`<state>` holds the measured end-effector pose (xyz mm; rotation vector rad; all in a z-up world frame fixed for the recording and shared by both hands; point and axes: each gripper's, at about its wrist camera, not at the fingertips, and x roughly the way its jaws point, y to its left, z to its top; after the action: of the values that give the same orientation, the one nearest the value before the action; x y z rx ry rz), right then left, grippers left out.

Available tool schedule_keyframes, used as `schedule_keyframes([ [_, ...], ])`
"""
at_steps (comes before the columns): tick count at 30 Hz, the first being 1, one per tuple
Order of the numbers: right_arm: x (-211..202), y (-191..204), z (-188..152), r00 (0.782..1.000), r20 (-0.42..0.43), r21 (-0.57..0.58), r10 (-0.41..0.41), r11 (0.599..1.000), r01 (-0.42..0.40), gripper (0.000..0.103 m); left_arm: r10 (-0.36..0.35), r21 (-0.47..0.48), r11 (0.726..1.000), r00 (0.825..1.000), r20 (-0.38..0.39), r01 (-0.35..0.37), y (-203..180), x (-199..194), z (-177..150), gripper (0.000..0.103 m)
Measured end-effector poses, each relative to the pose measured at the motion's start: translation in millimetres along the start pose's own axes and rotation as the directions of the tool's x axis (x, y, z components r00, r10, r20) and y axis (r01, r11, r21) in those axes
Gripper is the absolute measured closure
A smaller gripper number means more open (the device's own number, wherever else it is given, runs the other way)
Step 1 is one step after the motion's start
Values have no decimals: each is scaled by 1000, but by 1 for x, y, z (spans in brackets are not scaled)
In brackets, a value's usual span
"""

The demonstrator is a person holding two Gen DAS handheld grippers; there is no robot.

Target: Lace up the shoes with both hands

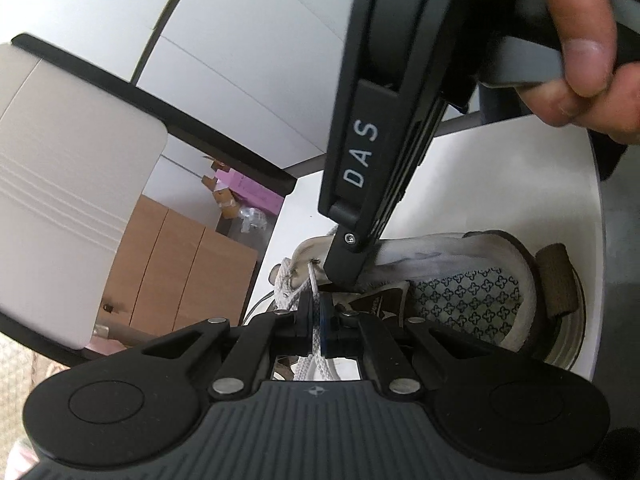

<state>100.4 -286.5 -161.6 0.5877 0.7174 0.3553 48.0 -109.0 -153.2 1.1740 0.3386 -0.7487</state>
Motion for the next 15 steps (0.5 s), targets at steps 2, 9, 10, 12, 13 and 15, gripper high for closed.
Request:
schedule_keyframes([
  [2, 0, 0, 0, 1000, -1, 5, 4, 1000, -4, 90, -1, 29, 1000, 1000, -3, 1, -1, 0, 0, 100],
  [9, 1, -2, 1, 1000, -5, 20, 11, 1000, -11, 90, -7, 113, 994, 1000, -18, 9, -4, 2, 2, 100],
  [10, 0, -2, 1, 1000, -6, 21, 11, 1000, -11, 90, -8, 118, 993, 1000, -23, 11, -4, 3, 2, 100],
  [12, 1, -2, 1, 1000, -7, 21, 10, 1000, -10, 90, -11, 123, 992, 999, -34, 15, -4, 5, 4, 100],
  [13, 1, -2, 1, 1000, -8, 20, 10, 1000, -9, 90, -15, 123, 992, 999, -42, 20, -4, 6, 5, 100],
  [15, 0, 1, 2, 1000, -9, 3, 2, 1000, -2, 90, -22, 140, 990, 998, -53, 29, -4, 9, 8, 100],
])
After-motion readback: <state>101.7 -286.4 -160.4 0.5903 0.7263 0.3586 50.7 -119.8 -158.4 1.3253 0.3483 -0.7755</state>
